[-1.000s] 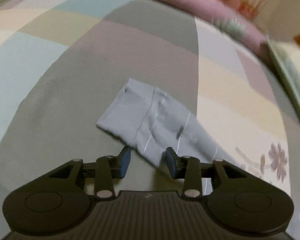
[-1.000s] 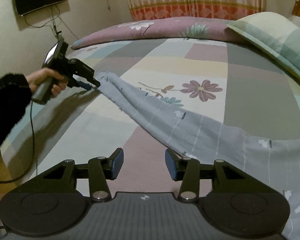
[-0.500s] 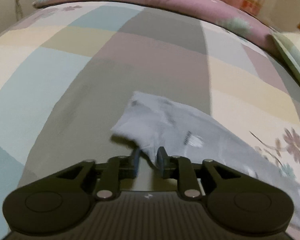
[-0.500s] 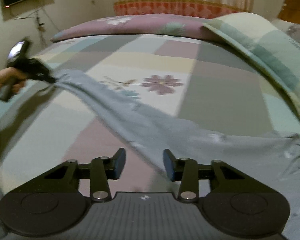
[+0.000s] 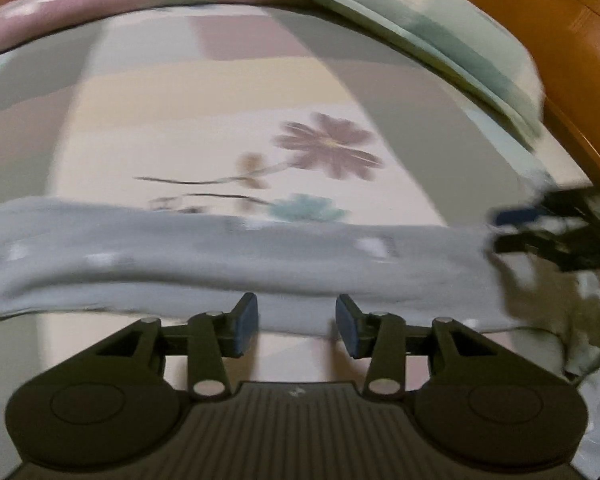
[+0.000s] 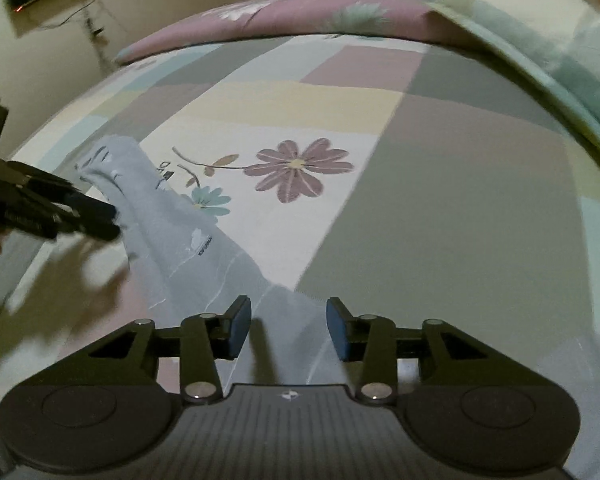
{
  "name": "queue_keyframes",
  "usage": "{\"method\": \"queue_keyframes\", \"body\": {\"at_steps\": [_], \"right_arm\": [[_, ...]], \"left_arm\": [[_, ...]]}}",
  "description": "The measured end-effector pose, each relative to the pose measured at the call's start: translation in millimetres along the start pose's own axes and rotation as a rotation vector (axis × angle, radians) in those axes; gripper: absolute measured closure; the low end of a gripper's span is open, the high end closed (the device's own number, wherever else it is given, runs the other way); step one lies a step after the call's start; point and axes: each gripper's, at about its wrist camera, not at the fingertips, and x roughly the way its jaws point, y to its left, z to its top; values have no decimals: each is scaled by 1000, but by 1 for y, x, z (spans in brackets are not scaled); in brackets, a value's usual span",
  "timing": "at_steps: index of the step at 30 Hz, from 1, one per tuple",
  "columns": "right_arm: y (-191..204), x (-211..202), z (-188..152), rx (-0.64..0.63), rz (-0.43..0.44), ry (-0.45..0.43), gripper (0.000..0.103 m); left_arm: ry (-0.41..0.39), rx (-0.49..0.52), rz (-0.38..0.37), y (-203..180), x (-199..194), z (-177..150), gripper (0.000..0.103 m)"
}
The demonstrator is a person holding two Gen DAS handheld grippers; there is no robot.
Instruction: Fold clothes
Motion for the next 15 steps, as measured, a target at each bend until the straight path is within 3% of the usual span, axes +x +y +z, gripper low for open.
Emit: {"method": "queue_keyframes", "body": {"at_steps": [3,5,6,10,15], "right_arm": [[2,19,7,-71,2,39,58],[5,24,7,-101,18,74,92],[8,24,6,-118,21,81,95],[28,-4,-4,-207,37,29,96],[52,-28,-26,-263,72,45,95]], "left_arm": [[28,34,-25,-13,21,0,60],[20,47,-12,-16,24,-3,59],[17,51,-11,-18,21,-4,59],[-6,57,-18,-24,8,-5,60],[-99,79,-73,-41,-21,2,59]]}}
